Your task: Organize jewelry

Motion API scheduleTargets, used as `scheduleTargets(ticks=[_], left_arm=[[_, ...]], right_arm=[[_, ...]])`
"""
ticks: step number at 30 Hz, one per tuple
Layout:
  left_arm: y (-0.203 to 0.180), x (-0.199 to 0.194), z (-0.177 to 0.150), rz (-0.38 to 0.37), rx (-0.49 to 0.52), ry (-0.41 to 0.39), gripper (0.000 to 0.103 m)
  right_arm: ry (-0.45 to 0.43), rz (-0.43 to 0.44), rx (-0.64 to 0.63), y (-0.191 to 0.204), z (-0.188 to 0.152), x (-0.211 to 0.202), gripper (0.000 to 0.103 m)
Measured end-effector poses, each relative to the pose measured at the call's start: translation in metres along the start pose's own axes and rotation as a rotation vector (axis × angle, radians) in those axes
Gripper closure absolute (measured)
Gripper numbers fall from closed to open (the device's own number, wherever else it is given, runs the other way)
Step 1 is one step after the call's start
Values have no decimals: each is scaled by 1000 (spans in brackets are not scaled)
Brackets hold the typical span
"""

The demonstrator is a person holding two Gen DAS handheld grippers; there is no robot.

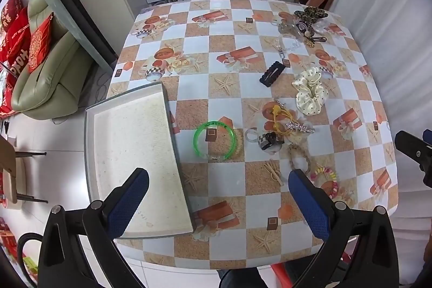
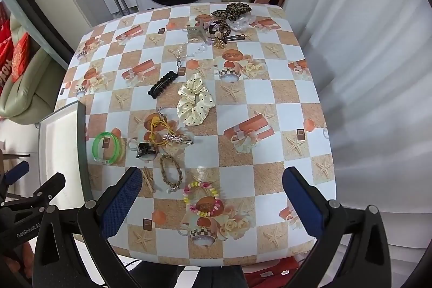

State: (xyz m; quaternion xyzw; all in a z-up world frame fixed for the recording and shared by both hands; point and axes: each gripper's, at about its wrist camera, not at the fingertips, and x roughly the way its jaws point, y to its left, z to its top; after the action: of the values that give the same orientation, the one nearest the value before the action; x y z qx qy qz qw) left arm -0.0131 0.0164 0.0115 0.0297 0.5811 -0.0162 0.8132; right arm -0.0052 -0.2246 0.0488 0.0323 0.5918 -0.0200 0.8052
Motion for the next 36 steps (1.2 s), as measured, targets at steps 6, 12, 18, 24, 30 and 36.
scheduleTargets(ticks=[6, 12, 18, 24, 30, 36], left_arm=[[0, 1, 0, 1, -3, 3, 0], [0, 1, -1, 2, -1, 5, 0], [1, 2, -2, 2, 0, 6, 0], [0, 1, -1, 3, -2, 6, 0], [0, 1, -1, 2, 0, 7, 0], [0, 1, -1, 2, 0, 8, 0]], right_arm=[[2, -3, 4, 3, 0, -1, 0], [3, -4, 4, 4, 0, 0, 0], [3, -4, 5, 5, 0, 0, 0], [4, -5, 3, 6, 1, 1, 0], [5, -3, 4, 6, 3, 2, 0], [6, -3, 4, 7, 4, 3, 0]])
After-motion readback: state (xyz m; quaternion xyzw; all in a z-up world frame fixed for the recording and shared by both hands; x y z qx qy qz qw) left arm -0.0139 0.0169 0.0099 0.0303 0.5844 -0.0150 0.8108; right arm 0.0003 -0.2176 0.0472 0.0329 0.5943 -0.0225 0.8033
